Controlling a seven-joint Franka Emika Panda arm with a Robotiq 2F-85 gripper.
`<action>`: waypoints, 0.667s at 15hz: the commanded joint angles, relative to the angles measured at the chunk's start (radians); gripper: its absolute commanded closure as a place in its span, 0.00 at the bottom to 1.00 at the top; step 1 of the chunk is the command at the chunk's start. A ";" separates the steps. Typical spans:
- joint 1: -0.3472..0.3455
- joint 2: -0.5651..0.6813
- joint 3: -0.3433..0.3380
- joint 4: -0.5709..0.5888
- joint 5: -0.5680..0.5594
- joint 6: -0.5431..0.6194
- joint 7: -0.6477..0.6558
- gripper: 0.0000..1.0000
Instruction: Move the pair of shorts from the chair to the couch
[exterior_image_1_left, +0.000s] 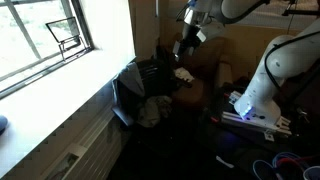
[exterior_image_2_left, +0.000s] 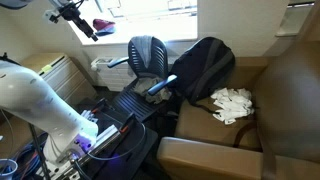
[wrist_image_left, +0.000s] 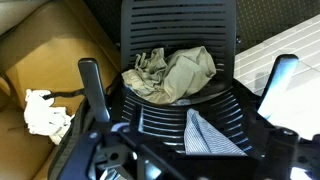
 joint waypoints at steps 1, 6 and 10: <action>0.011 0.002 -0.012 0.001 -0.009 -0.002 0.007 0.00; -0.186 0.337 0.191 0.110 -0.194 0.333 0.315 0.00; -0.237 0.571 0.086 0.193 -0.315 0.309 0.447 0.00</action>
